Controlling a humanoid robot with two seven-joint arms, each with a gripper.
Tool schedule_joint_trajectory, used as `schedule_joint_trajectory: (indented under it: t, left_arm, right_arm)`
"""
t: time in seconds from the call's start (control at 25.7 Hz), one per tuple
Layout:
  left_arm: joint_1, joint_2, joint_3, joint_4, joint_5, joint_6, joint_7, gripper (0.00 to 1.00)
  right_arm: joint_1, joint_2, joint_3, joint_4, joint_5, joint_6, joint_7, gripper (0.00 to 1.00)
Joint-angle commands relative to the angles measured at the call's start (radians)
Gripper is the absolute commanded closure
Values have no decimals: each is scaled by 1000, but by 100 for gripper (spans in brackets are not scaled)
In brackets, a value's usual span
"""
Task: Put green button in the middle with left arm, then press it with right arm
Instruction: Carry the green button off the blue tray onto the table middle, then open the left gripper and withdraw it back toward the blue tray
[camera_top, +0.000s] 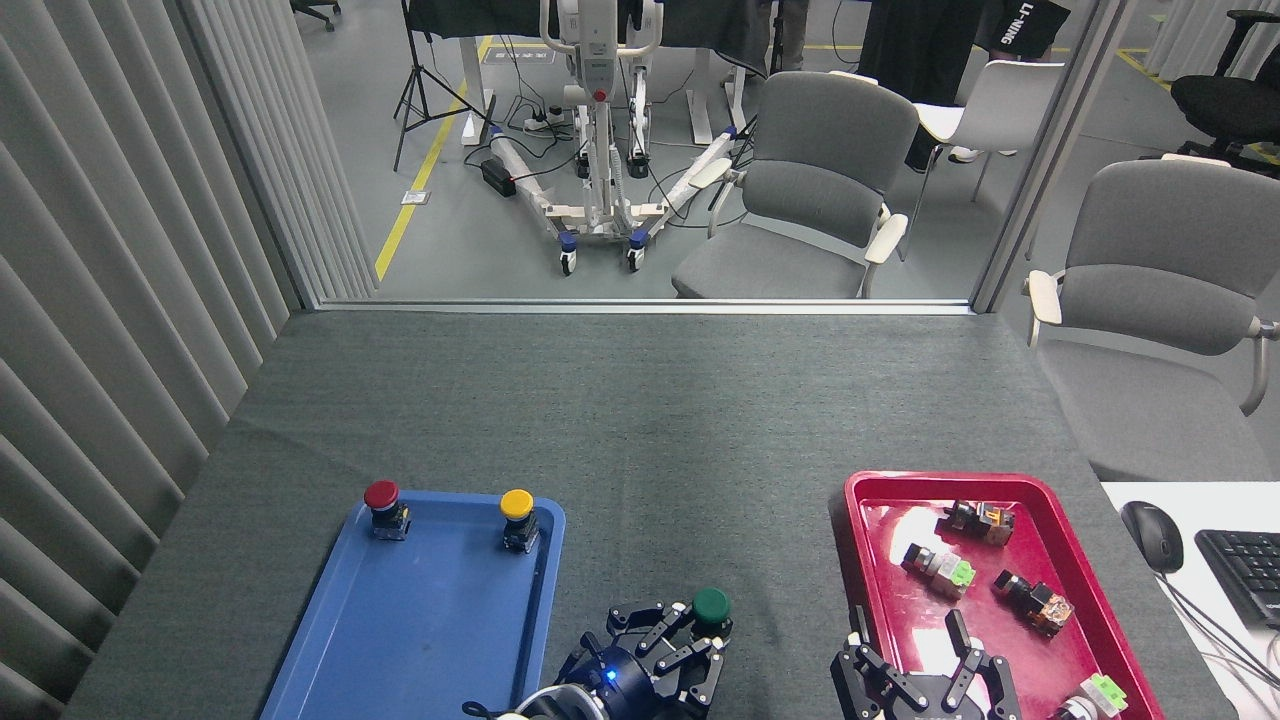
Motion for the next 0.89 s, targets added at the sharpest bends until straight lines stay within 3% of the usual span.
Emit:
schedule_joint_trajectory:
  t: [0.0, 0.04, 0.08, 0.12, 0.35, 0.47, 0.62, 0.7, 0.86]
  left_arm:
    - [-7, -9, -17, 11, 1, 9, 3, 64]
    - [-9, -17, -14, 16, 9, 16, 4, 16]
    - [-7, -21, -11, 19, 9, 26, 9, 4]
    - [-7, -21, -13, 20, 9, 24, 15, 0]
    - [-7, -26, -14, 4, 10, 29, 12, 0]
    - [11, -9, -8, -81, 18, 32, -2, 0]
    - [126, 114, 79, -303, 41, 49, -3, 0]
    - [222, 155, 171, -400, 73, 49, -3, 0]
    - [343, 217, 352, -510, 84, 52, 1, 0]
  right_arm:
    - [-4, 0, 0, 1, -1, -4, -3, 0]
    - [-4, 4, 0, -1, -1, -4, -1, 0]
    - [-4, 4, 2, -1, -1, -4, -1, 0]
    - [-9, 2, 2, 1, -1, -2, 0, 0]
    - [-33, 16, 0, 2, 1, -2, 2, 0]
    - [-35, 17, 2, 4, 1, -2, 4, 0]
    - [-32, 13, 8, 4, 1, -4, 4, 3]
    - [-32, 7, 13, 4, -1, -8, 2, 20]
    - [-45, 8, 36, 7, 1, -87, 2, 67]
